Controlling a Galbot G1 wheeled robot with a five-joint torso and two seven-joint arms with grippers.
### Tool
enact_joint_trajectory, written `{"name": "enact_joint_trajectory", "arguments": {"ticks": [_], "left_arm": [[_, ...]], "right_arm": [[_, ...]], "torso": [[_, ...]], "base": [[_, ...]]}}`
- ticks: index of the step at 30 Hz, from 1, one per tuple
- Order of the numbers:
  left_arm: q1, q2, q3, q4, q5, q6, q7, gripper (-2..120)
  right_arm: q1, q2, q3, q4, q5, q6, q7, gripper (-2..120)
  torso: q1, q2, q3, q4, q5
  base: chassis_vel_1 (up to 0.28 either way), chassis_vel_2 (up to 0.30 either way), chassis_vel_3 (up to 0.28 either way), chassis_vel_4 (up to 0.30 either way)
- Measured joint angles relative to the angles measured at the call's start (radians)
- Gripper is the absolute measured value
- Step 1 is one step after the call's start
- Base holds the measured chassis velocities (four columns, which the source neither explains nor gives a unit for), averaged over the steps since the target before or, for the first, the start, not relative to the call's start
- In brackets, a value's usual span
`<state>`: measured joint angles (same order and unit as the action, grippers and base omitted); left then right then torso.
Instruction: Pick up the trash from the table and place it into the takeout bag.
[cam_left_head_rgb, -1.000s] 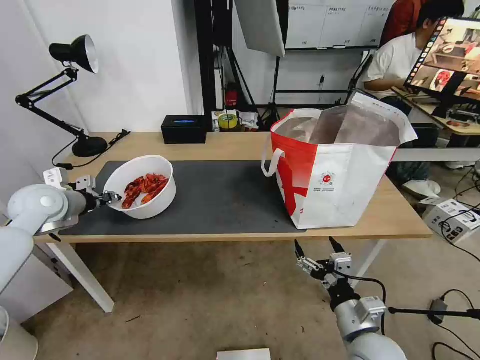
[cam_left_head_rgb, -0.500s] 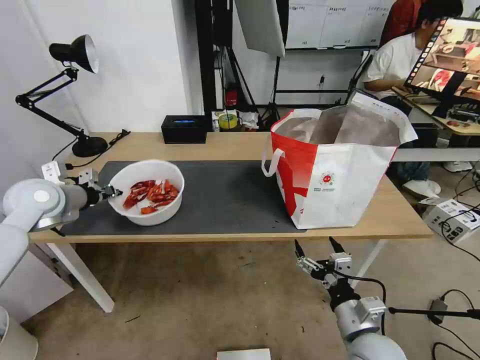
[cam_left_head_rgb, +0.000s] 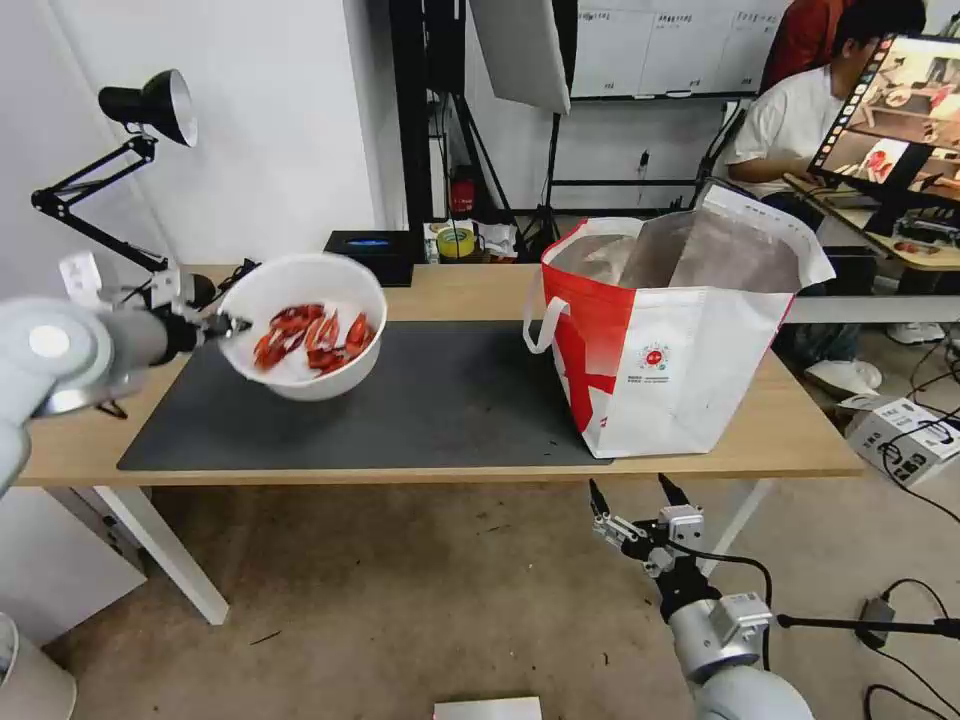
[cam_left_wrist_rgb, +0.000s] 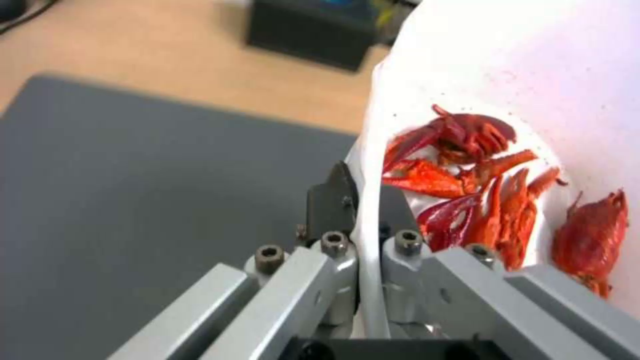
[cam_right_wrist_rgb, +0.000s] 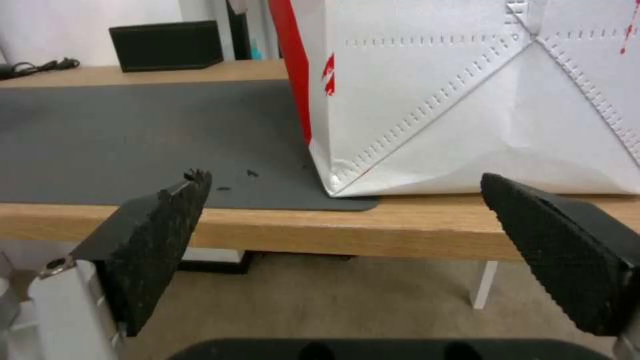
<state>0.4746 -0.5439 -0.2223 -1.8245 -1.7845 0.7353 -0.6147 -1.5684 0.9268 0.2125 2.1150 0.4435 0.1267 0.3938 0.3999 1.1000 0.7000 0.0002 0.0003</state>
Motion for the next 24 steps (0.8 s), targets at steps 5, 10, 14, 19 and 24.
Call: {"name": "enact_joint_trajectory", "arguments": {"ticks": [5, 10, 14, 19, 24], "left_arm": [[-0.149, -0.068, 0.096, -0.025, -0.062, 0.0, -0.065, 0], [-0.309, -0.156, 0.235, -0.015, -0.108, 0.0, -0.129, 0], [-0.423, -0.24, 0.332, 0.027, -0.116, 0.0, -0.154, 0], [-0.515, -0.342, 0.393, 0.091, -0.119, 0.0, -0.187, 0], [-0.594, -0.459, 0.443, 0.174, -0.118, 0.0, -0.2, 0]], "right_arm": [[0.0, 0.0, 0.0, 0.0, 0.0, 0.0, 0.0, 100], [0.0, 0.0, 0.0, 0.0, 0.0, 0.0, 0.0, 100], [0.0, 0.0, 0.0, 0.0, 0.0, 0.0, 0.0, 100], [0.0, 0.0, 0.0, 0.0, 0.0, 0.0, 0.0, 100], [0.0, 0.0, 0.0, 0.0, 0.0, 0.0, 0.0, 100]], "torso": [[0.0, 0.0, 0.0, -0.0002, 0.0], [0.0, 0.0, 0.0, -0.0001, 0.0], [0.0, 0.0, 0.0, -0.0003, 0.0001], [0.0, 0.0, 0.0, -0.0002, -0.0001], [0.0, 0.0, 0.0, -0.0005, 0.0]], "base": [[0.0, 0.0, 0.0, 0.0], [0.0, 0.0, 0.0, 0.0], [0.0, 0.0, 0.0, 0.0], [0.0, 0.0, 0.0, 0.0], [0.0, 0.0, 0.0, 0.0]]}}
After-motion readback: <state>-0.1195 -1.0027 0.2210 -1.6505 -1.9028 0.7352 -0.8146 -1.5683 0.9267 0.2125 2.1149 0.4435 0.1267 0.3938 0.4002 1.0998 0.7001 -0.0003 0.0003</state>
